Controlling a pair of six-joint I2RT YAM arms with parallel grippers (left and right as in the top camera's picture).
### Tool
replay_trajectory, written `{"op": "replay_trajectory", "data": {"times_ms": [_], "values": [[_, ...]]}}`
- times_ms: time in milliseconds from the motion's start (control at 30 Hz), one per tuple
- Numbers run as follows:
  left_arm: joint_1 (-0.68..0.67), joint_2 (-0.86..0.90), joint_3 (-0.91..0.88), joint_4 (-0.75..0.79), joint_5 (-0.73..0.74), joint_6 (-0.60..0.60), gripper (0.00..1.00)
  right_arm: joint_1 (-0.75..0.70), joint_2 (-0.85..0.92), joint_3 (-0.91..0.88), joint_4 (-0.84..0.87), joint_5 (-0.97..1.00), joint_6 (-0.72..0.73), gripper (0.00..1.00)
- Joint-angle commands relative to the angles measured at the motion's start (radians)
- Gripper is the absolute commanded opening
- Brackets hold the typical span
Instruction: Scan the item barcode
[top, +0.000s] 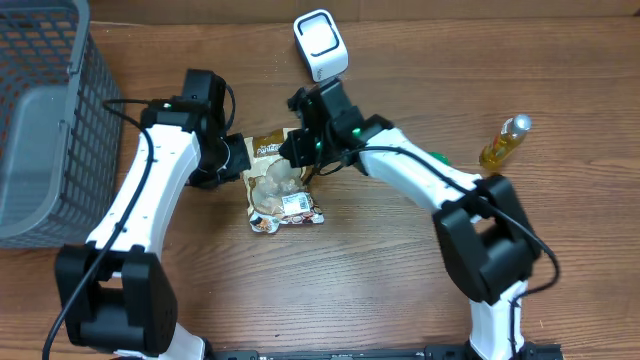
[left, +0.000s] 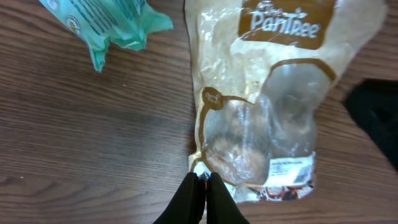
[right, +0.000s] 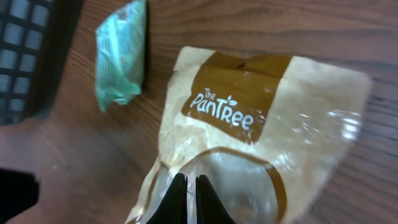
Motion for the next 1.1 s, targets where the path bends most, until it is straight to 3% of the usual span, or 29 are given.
{"op": "replay_trajectory", "data": {"times_ms": [0,167,433,800,933,1067], "values": [[-0.004,0.022,-0.019,0.011,-0.003,-0.018,0.05,0.013,0.048,-0.003,0.035,0.009,0.007,0.04],[-0.005,0.047,-0.023,0.012,0.008,-0.018,0.04,0.014,0.071,-0.003,0.021,0.068,0.007,0.04],[-0.006,0.053,-0.023,0.018,0.014,-0.018,0.04,-0.012,0.071,-0.002,-0.147,0.281,0.007,0.04],[-0.006,0.053,-0.023,0.031,0.027,-0.018,0.08,-0.024,-0.034,0.027,-0.415,0.22,0.06,0.05],[-0.01,0.053,-0.023,0.039,0.105,-0.018,0.08,-0.024,-0.108,0.057,-0.453,0.2,0.056,0.15],[-0.031,0.053,-0.023,0.029,0.212,-0.003,0.04,-0.037,-0.142,0.057,-0.491,0.2,0.056,0.17]]}}
